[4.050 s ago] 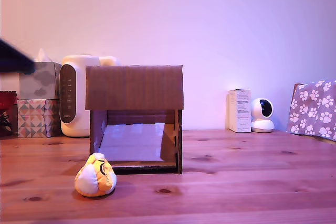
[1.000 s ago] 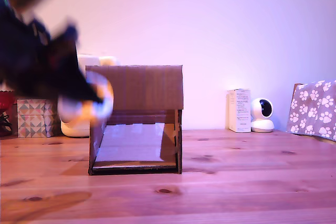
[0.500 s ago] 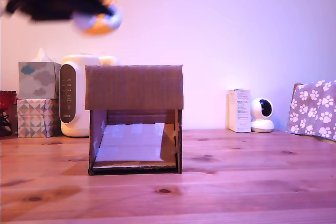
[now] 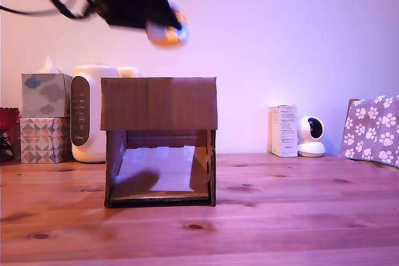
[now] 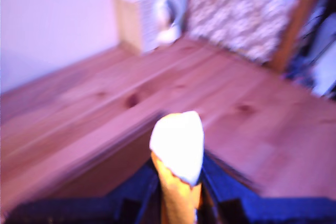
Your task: Drop the footbag into the cardboard dice tower
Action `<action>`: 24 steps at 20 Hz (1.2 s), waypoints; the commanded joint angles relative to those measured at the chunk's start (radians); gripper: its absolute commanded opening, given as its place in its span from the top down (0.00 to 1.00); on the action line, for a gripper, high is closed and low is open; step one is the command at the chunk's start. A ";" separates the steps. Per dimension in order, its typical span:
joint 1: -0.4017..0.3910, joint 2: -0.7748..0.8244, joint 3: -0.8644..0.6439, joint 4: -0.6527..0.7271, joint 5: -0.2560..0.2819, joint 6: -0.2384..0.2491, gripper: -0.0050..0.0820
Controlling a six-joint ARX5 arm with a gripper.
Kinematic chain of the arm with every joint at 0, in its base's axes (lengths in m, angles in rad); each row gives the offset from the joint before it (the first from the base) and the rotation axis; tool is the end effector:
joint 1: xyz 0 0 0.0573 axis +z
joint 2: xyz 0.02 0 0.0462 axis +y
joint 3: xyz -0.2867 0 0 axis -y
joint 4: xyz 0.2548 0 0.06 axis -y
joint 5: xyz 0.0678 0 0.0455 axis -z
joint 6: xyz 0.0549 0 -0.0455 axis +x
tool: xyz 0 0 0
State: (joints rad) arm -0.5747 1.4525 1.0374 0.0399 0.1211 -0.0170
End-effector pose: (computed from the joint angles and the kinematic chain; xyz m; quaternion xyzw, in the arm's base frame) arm 0.2963 -0.1998 0.2955 0.0341 0.1846 -0.3334 0.9239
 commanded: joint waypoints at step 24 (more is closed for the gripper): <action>0.020 -0.130 0.096 -0.346 0.053 0.071 0.96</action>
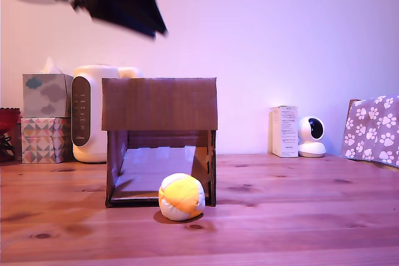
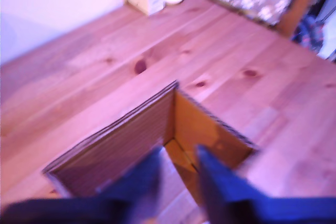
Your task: Drop the footbag into the cardboard dice tower
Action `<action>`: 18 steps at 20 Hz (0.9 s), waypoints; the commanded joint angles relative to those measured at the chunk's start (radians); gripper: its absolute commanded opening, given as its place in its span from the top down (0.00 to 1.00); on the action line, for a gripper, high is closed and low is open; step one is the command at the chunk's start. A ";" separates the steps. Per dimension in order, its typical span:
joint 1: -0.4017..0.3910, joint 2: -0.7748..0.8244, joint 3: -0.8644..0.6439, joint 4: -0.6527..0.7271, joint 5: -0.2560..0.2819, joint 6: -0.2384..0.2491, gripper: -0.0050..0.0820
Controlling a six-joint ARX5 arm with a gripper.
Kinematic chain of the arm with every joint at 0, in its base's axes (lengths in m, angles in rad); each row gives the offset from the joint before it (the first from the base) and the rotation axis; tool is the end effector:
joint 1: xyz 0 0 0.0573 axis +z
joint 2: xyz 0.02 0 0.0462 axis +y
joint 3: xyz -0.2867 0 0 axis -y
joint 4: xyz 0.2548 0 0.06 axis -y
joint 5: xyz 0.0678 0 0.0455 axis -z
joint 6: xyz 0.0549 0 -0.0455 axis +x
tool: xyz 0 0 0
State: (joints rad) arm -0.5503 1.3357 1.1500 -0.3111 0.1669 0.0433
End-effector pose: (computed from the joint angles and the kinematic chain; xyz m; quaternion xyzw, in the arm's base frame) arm 0.2696 -0.1761 0.3361 0.0665 0.2339 -0.3453 0.9064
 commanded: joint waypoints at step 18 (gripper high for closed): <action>0.077 -0.480 -0.656 0.314 0.017 -0.098 0.96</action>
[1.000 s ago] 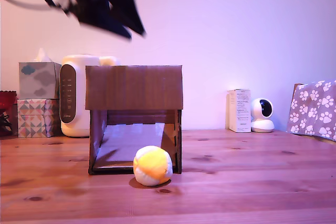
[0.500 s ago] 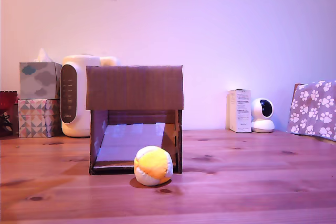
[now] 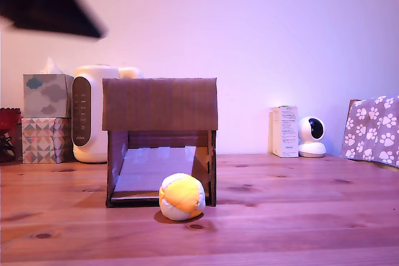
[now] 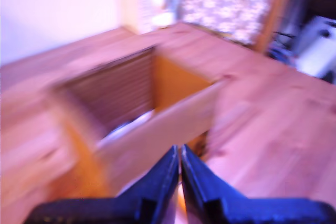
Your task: Drop the footbag into the cardboard dice tower
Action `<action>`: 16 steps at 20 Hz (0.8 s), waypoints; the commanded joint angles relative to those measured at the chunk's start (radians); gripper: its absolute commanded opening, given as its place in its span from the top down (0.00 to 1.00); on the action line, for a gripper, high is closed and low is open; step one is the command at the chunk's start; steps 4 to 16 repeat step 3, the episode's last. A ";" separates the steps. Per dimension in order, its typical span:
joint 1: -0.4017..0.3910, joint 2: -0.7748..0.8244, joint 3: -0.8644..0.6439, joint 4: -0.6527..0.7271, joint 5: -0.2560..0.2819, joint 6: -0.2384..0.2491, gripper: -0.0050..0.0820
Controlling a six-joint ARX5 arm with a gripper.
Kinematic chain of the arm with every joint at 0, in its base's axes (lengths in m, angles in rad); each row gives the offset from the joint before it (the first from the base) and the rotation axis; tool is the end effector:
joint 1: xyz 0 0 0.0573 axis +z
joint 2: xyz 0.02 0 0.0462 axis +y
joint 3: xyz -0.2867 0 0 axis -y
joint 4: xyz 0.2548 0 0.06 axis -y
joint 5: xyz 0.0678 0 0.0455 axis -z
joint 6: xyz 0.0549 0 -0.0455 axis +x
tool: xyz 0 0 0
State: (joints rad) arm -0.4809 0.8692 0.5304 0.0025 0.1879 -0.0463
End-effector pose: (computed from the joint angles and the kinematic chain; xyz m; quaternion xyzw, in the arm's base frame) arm 0.1815 -0.1063 0.2542 0.0029 0.1730 -0.3197 0.9316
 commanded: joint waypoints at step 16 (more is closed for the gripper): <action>0.049 -0.122 -0.114 -0.033 -0.035 -0.010 0.96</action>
